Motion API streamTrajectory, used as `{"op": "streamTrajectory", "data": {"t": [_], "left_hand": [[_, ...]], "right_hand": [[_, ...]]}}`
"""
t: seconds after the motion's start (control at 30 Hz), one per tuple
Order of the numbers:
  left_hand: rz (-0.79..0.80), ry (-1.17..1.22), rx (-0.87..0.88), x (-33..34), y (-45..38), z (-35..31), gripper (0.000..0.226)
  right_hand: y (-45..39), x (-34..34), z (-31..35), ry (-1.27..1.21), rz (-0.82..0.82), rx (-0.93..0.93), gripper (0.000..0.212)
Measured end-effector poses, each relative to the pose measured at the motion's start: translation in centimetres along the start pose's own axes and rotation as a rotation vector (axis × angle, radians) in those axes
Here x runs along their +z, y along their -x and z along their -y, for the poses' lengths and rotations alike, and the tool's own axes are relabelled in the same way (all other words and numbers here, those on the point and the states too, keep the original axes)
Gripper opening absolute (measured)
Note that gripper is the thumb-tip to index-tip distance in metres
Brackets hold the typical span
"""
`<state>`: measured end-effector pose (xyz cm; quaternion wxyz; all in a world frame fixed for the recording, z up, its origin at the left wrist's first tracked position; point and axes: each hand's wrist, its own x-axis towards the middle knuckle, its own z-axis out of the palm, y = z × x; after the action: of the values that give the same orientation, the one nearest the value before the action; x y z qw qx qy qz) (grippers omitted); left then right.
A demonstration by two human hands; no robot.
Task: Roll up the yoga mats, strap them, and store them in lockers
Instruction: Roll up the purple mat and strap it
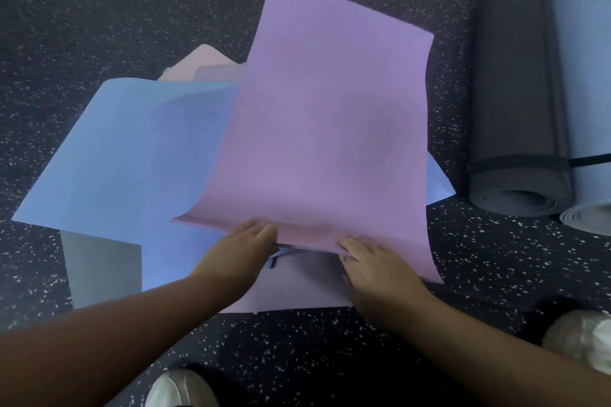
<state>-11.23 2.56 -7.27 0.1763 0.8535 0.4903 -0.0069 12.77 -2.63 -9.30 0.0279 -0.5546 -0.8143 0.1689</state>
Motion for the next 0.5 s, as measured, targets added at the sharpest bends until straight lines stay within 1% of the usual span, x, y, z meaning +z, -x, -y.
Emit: {"op": "streamTrajectory", "data": {"t": [0.03,0.07,0.1,0.17,0.23,0.27,0.3,0.33,0.37,0.43,0.5], "left_hand": [[0.013,0.013,-0.001,0.2,0.1,0.1,0.011],[0.029,0.014,0.005,0.3,0.3,0.2,0.004],[0.039,0.02,0.002,0.3,0.4,0.2,0.01],[0.025,0.022,0.004,0.2,0.4,-0.1,0.031],[0.019,-0.062,-0.025,-0.2,-0.3,-0.6,0.037],[-0.013,-0.071,-0.017,-0.4,-0.6,-0.8,0.039],[-0.038,-0.085,0.034,-0.6,-1.0,-1.0,0.043],[-0.029,-0.135,0.114,-0.8,-1.5,-1.2,0.046],[-0.032,-0.209,0.179,-0.9,-1.8,-1.3,0.043],[-0.066,-0.333,0.272,-0.6,-2.3,-0.9,0.029],[-0.052,-0.345,0.294,-0.2,-2.8,-0.8,0.022]], "right_hand": [[0.0,0.0,-0.3,-0.041,0.013,0.013,0.018],[-0.1,-0.1,-0.6,-0.049,0.001,-0.001,0.021],[0.0,-0.2,-1.0,-0.041,-0.03,-0.027,0.026],[0.4,-0.8,-1.5,-0.001,-0.087,-0.066,0.028],[1.0,-0.7,-2.1,0.016,-0.118,-0.113,0.027],[1.1,-0.7,-2.2,0.014,-0.132,-0.127,0.027],[1.3,-0.6,-2.4,0.017,-0.141,-0.12,0.028],[1.3,-0.5,-2.6,0.02,-0.151,-0.106,0.028],[1.3,-0.2,-2.9,0.034,-0.175,-0.101,0.03],[1.2,0.3,-3.5,0.09,-0.187,-0.1,0.037],[1.1,0.8,-3.9,0.139,-0.203,-0.082,0.043]]}}
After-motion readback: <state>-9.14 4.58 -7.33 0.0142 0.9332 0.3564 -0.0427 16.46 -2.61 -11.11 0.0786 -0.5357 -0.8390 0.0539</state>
